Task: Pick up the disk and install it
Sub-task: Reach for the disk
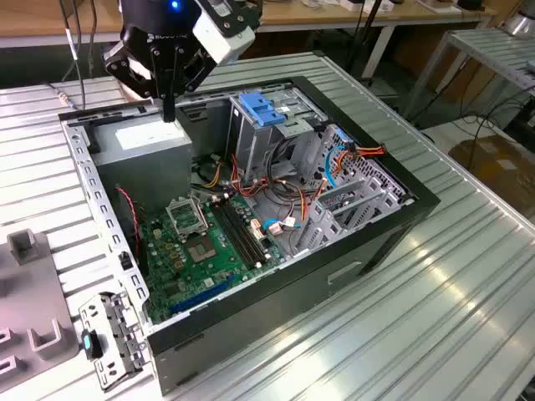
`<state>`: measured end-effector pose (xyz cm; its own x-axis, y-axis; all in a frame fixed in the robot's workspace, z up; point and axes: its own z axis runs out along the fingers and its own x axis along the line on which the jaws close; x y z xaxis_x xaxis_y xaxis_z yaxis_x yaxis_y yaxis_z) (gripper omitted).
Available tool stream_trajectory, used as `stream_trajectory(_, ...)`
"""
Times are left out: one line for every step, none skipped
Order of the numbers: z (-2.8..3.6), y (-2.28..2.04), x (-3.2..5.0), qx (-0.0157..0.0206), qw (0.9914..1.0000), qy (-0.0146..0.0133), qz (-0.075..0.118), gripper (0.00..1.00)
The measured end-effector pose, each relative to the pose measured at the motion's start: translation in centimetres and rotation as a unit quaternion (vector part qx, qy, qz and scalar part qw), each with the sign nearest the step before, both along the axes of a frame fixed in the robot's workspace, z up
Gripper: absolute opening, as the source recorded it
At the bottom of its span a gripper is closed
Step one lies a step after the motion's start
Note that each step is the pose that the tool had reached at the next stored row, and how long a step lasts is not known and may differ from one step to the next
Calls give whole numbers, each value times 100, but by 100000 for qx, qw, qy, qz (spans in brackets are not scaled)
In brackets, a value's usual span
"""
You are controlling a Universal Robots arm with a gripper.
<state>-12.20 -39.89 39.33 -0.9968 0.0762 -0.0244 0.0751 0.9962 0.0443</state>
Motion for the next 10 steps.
stream_trajectory(0, 0, -6, 1, 100000, -3, -1, 11)
stream_trajectory(-1, 0, -22, 4, 100000, -4, -2, 11)
stream_trajectory(0, 0, -34, 1, 100000, -1, 0, 11)
stream_trajectory(0, 0, -47, 1, 100000, -1, 2, 11)
stream_trajectory(0, 0, -54, 1, 100000, 0, 2, 11)
stream_trajectory(0, 0, -60, 1, 100000, 0, 0, 11)
stream_trajectory(0, 0, -71, 1, 100000, 0, 0, 11)
stream_trajectory(-1, 0, -77, 2, 100000, 0, 0, 11)
stream_trajectory(-1, 0, -87, 1, 100000, 4, 0, 11)
stream_trajectory(-1, 0, -97, 1, 100000, 8, 2, 11)
